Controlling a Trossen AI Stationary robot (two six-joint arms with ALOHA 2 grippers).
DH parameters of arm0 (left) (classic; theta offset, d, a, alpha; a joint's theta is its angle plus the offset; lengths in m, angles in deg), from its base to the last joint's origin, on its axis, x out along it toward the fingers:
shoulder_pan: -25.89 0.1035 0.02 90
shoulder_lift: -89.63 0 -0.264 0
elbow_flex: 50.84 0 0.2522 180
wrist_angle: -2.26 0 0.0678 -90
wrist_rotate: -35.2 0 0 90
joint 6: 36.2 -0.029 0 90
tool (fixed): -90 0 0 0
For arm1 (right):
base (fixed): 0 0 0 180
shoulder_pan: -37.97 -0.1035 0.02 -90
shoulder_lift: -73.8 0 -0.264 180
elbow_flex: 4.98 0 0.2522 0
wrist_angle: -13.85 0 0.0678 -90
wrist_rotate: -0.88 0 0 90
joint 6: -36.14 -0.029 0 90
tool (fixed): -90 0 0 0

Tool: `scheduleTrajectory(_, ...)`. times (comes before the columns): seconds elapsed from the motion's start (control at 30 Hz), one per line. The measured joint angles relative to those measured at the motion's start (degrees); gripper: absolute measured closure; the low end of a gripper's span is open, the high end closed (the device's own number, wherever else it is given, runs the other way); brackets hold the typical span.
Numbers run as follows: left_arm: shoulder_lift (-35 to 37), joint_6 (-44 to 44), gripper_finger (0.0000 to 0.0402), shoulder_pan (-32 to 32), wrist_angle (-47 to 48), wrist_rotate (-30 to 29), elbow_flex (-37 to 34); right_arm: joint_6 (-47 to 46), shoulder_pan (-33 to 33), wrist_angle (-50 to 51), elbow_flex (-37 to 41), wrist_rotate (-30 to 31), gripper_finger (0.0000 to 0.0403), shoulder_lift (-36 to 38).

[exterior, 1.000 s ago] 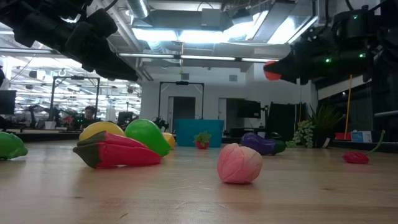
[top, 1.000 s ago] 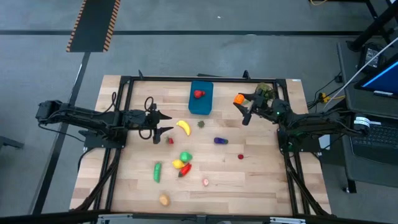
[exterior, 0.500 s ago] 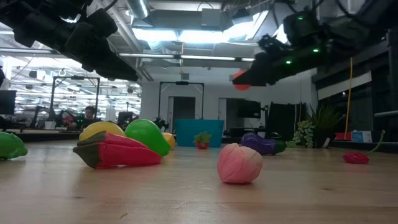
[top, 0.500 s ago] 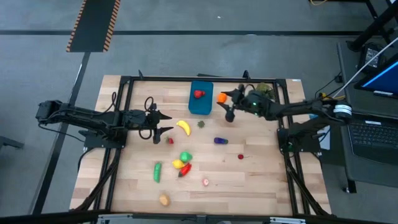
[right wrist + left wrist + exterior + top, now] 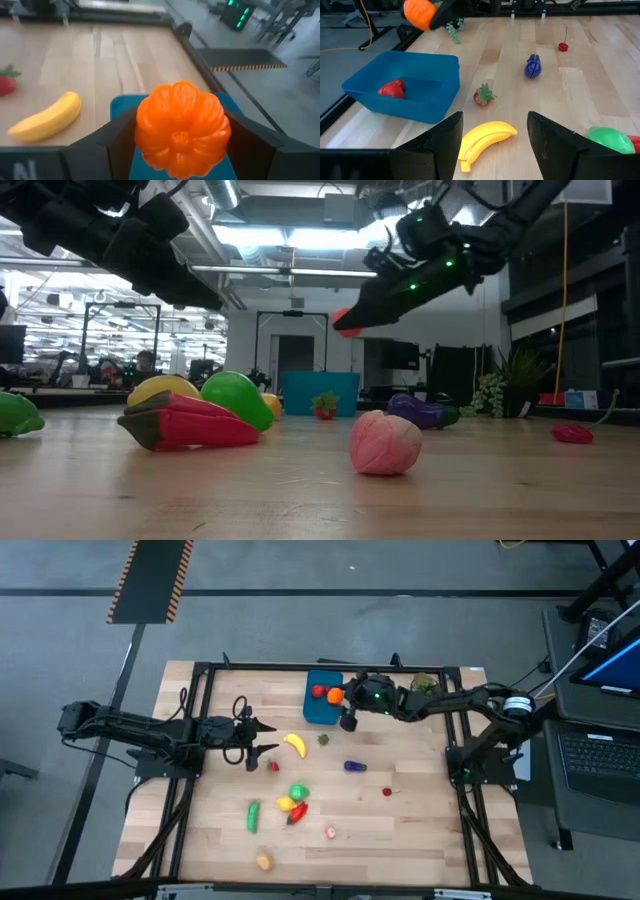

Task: Pick and placing Produce into tupperware
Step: Put the tangerine into the blue bin

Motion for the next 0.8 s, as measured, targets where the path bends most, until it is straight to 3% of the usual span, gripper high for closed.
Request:
scheduleTrajectory(0.47,0.0,0.0,0.0188,0.0,0.0,0.0,0.0,4.9,1.2,36.6,-21.8,-6.2,0.0152,-6.2)
scheduleTrajectory(0.7,0.0,0.0,0.0188,0.0,0.0,0.0,0.0,7.2,1.6,47.9,-27.9,-10.3,0.0152,-7.2)
scheduleTrajectory(0.8,0.0,0.0,0.0188,0.0,0.0,0.0,0.0,7.8,2.4,50.4,-29.2,-14.8,0.0152,-7.1)
